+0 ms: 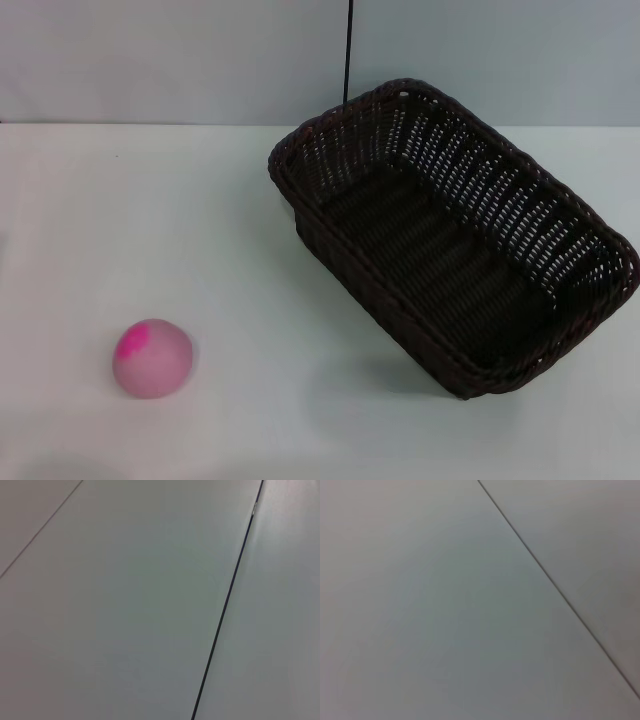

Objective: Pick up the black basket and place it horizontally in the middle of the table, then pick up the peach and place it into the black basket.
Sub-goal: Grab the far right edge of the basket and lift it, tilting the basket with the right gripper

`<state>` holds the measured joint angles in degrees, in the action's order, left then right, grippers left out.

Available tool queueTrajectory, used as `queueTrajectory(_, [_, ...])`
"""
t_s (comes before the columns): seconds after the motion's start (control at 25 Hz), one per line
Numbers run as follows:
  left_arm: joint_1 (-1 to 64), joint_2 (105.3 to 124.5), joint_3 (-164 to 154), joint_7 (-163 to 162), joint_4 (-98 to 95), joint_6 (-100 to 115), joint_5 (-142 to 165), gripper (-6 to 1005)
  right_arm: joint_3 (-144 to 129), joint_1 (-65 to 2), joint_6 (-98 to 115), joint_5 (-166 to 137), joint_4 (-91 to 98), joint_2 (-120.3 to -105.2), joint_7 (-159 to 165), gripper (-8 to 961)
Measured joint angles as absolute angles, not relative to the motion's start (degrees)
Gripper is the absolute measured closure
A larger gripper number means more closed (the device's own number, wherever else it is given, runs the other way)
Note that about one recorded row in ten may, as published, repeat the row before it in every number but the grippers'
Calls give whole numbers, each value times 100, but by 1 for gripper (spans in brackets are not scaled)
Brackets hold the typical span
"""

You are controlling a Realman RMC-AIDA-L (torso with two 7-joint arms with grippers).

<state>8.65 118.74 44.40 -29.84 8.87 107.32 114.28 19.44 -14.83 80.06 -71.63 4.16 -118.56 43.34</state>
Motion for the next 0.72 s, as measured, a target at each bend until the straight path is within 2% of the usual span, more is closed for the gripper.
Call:
queueTrajectory(0.44, [871, 11874, 4410, -3000, 887, 10740, 11461, 172, 1388, -1473, 8033, -7163, 601, -11854, 4708, 294])
queueTrajectory(0.72, [833, 11874, 4359, -3012, 887, 10740, 11461, 172, -64, -1379, 8039, -7164, 1466, -11849, 5743, 294])
